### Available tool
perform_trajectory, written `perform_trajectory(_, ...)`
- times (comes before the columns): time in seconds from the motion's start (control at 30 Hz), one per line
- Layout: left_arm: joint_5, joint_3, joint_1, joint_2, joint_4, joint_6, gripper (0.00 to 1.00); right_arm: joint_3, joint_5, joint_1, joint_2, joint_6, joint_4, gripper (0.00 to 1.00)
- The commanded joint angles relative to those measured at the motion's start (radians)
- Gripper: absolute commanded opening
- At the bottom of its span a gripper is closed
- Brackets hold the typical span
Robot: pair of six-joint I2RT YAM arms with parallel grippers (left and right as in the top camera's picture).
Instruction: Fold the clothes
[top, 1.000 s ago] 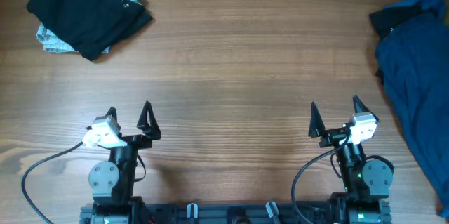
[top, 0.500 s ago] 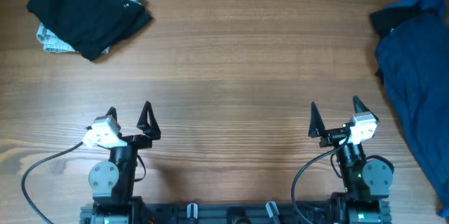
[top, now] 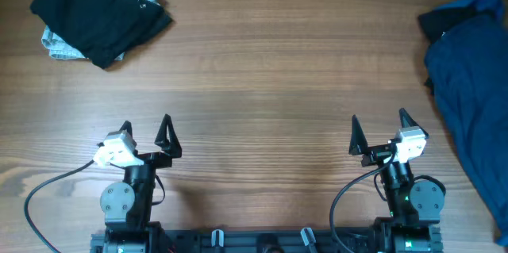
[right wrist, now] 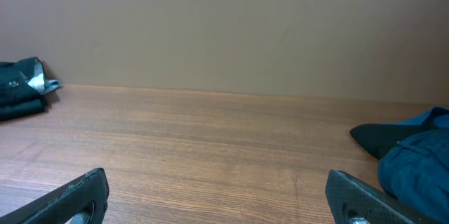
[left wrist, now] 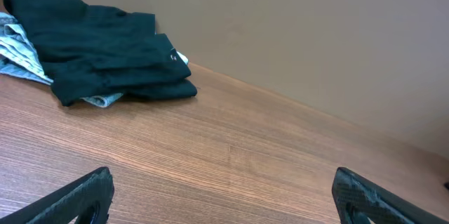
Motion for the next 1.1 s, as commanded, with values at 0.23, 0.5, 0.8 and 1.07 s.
perform_trajectory(0.23,-0.013,-0.005,-0.005,-0.006,-0.003,0.009,1.00,-0.001,0.014,-0.005,-0.006,-0.018,0.004,1.00)
perform_trajectory(0.5,-0.013,-0.005,-0.005,-0.006,-0.003,0.009,1.00,-0.001,0.055,-0.005,-0.006,-0.023,0.002,1.00)
perform_trajectory(0.8,-0.013,-0.005,-0.005,-0.006,-0.003,0.009,1.00,-0.001,-0.027,-0.005,-0.006,0.126,0.039,1.00)
perform_trajectory(1.07,-0.013,-0.005,-0.005,-0.006,-0.003,0.009,1.00,-0.001,-0.100,-0.005,-0.006,0.793,0.118,1.00)
